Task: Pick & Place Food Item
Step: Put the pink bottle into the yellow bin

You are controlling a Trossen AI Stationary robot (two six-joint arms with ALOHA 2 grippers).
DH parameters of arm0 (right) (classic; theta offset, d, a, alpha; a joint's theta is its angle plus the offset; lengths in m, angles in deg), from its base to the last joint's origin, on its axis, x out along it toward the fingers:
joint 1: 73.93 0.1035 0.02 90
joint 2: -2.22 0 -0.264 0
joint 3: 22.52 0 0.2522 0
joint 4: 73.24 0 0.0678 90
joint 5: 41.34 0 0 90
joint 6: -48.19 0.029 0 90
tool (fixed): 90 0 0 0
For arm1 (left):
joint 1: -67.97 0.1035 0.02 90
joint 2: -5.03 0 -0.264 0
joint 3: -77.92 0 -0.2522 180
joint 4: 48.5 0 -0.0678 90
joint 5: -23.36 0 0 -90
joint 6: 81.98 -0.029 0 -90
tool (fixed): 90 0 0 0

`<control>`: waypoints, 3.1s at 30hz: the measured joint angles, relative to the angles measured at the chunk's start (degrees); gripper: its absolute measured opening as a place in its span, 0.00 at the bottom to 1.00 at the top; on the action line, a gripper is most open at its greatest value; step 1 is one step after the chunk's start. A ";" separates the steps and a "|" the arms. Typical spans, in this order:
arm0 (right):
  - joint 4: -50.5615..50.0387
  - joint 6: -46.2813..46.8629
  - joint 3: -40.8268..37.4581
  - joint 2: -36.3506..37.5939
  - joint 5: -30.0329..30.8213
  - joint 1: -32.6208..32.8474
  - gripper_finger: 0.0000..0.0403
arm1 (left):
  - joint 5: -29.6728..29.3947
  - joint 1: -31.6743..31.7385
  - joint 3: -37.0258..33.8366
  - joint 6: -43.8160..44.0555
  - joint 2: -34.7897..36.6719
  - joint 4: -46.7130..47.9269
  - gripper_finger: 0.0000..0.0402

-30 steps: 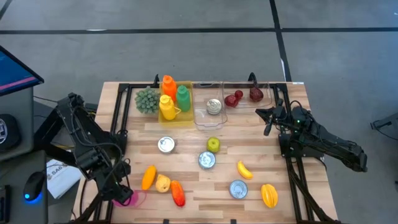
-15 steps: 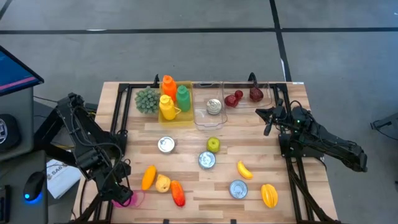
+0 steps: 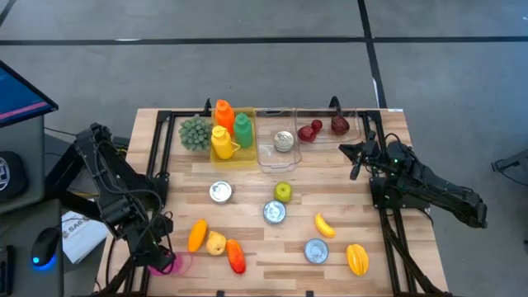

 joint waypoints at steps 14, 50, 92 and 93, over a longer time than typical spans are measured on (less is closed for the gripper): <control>0.01 0.00 0.00 0.00 -0.02 0.00 0.08 | 3.60 0.00 0.00 -2.37 0.02 4.31 0.45; 0.01 -0.01 0.00 0.00 -0.02 0.00 0.08 | 3.97 0.00 0.09 -2.21 0.04 4.27 0.17; 0.01 0.00 0.00 0.00 0.00 0.00 0.08 | -8.90 0.13 -0.04 -6.07 16.17 6.51 0.15; 0.00 -0.01 -0.01 0.00 -0.01 0.00 0.08 | -8.91 0.13 -0.04 -6.07 16.76 6.51 0.15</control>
